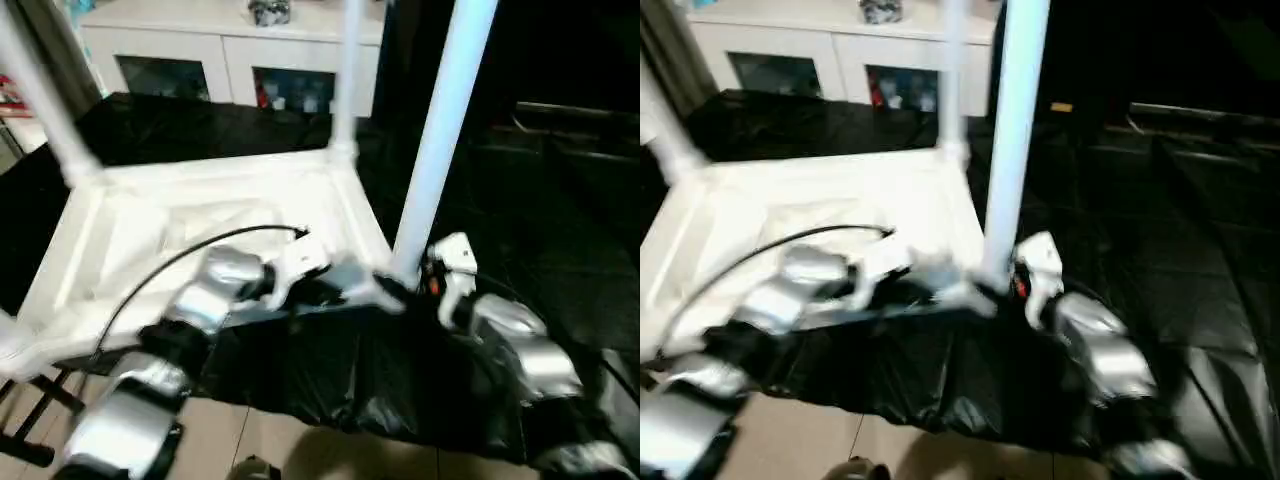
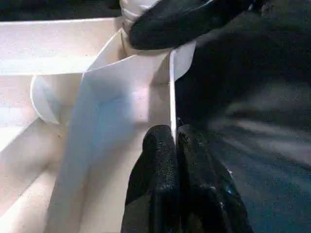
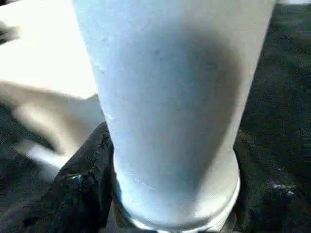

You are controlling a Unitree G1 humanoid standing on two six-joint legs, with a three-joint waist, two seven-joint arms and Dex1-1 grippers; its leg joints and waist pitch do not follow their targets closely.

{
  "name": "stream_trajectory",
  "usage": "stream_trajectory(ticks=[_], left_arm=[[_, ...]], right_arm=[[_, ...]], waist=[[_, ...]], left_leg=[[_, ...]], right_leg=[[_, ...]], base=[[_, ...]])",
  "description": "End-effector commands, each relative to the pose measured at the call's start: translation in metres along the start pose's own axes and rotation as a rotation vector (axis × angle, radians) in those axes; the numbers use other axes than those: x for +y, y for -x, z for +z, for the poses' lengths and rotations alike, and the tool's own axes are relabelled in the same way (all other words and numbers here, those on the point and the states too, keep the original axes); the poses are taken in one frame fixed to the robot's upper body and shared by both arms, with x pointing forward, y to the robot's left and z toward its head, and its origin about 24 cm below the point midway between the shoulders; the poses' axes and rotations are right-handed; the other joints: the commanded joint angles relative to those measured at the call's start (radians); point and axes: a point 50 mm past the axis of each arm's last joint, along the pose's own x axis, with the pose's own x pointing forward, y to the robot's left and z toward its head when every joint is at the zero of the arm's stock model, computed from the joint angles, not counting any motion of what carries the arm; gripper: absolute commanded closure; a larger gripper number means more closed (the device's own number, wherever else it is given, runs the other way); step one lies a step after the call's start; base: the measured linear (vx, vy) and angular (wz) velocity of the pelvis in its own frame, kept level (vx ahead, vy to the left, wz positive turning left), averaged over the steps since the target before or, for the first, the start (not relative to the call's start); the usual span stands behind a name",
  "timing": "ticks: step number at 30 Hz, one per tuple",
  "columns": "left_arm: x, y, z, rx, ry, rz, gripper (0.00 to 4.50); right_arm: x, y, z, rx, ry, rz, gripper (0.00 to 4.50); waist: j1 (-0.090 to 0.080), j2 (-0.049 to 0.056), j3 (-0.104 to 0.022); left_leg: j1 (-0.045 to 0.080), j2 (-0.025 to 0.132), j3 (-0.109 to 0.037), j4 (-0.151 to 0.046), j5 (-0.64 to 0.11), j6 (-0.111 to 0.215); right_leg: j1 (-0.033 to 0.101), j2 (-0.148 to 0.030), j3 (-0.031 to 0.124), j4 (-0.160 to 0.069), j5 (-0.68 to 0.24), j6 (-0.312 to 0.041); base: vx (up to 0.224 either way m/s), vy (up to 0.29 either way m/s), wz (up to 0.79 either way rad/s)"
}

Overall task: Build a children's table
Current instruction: Rotate leg to tighten

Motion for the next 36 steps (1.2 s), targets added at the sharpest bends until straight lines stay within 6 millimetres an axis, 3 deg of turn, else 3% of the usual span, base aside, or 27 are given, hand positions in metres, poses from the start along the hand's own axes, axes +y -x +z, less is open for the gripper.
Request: stream_trajectory(ticks=[1, 6, 7, 9, 15, 16, 21, 26, 28, 30, 36], left_arm=[[-0.002, -0.014, 0.031, -0.084, -0.072, 0.011, 4.50], [-0.005, -0.027, 0.037, -0.082, -0.086, 0.081, 4.50], [-0.005, -0.027, 0.037, -0.084, -0.085, 0.079, 4.50], [-0.007, -0.027, 0.037, -0.089, -0.087, 0.074, 4.50], [-0.012, -0.017, 0.030, -0.104, -0.140, -0.022, 4.50], [-0.014, -0.015, 0.027, -0.105, -0.145, -0.052, 4.50], [-0.015, -0.005, 0.022, -0.096, -0.146, -0.126, 4.50], [-0.011, 0.013, 0.015, -0.068, -0.166, -0.212, 4.50], [-0.010, 0.016, 0.014, -0.065, -0.170, -0.221, 4.50], [-0.010, 0.021, 0.012, -0.054, -0.171, -0.259, 4.50], [-0.011, 0.030, 0.007, -0.014, -0.193, -0.344, 4.50]], right_arm=[[0.019, -0.014, -0.011, 0.042, -0.029, 0.000, 1.74], [0.028, -0.031, -0.010, 0.006, -0.010, -0.140, 1.74], [0.028, -0.031, -0.010, 0.001, -0.011, -0.136, 1.39], [0.029, -0.032, -0.009, -0.012, -0.017, -0.120, 1.18], [0.028, -0.022, -0.008, -0.022, 0.053, 0.024, 0.85], [0.029, -0.018, -0.008, -0.022, 0.079, 0.099, 0.58], [0.027, -0.002, -0.006, -0.011, 0.113, 0.288, 0.58], [0.021, 0.026, -0.002, 0.070, 0.193, 0.554, 0.58], [0.020, 0.030, -0.002, 0.090, 0.204, 0.590, 0.58], [0.018, 0.039, -0.001, 0.142, 0.216, 0.668, 0.58], [0.019, 0.052, 0.000, 0.220, 0.239, 0.792, 0.58]], waist=[[-0.001, -0.006, -0.073], [-0.009, -0.003, -0.074], [-0.010, -0.003, -0.074], [-0.009, -0.003, -0.074], [-0.006, -0.004, -0.076], [-0.005, -0.002, -0.078], [0.004, -0.001, -0.080], [0.023, -0.002, -0.075], [0.025, -0.004, -0.074], [0.032, -0.006, -0.073], [0.042, -0.006, -0.072]], left_leg=[[0.025, 0.033, -0.021, -0.078, -0.387, -0.025], [0.024, 0.033, -0.019, -0.081, -0.393, -0.022], [0.024, 0.033, -0.018, -0.080, -0.394, -0.021], [0.022, 0.033, -0.017, -0.081, -0.393, -0.013], [0.016, 0.036, -0.016, -0.082, -0.360, 0.006], [0.016, 0.037, -0.015, -0.081, -0.349, 0.008], [0.015, 0.040, -0.011, -0.078, -0.322, 0.034], [0.019, 0.043, -0.010, -0.079, -0.353, 0.035], [0.024, 0.045, -0.009, -0.079, -0.370, 0.026], [0.022, 0.046, -0.013, -0.081, -0.372, 0.024], [0.022, 0.046, -0.015, -0.081, -0.370, 0.018]], right_leg=[[0.034, -0.073, 0.039, -0.100, -0.517, -0.138], [0.034, -0.069, 0.042, -0.095, -0.452, -0.155], [0.034, -0.068, 0.043, -0.094, -0.447, -0.157], [0.037, -0.068, 0.043, -0.094, -0.440, -0.157], [0.044, -0.067, 0.047, -0.084, -0.362, -0.178], [0.044, -0.066, 0.048, -0.079, -0.333, -0.189], [0.050, -0.062, 0.048, -0.070, -0.266, -0.219], [0.047, -0.064, 0.048, -0.076, -0.337, -0.205], [0.041, -0.067, 0.050, -0.081, -0.368, -0.206], [0.044, -0.067, 0.049, -0.082, -0.407, -0.189], [0.042, -0.070, 0.050, -0.085, -0.435, -0.181]], base=[[0.000, 0.000, 0.00], [0.000, 0.000, 0.00], [0.000, 0.000, 0.00], [0.000, 0.000, 0.00], [0.000, 0.000, 0.00], [0.000, 0.000, 0.00], [0.000, 0.000, 0.00], [0.000, 0.000, 0.00], [0.000, 0.000, 0.00], [0.000, 0.000, 0.00], [0.000, 0.000, 0.00]])
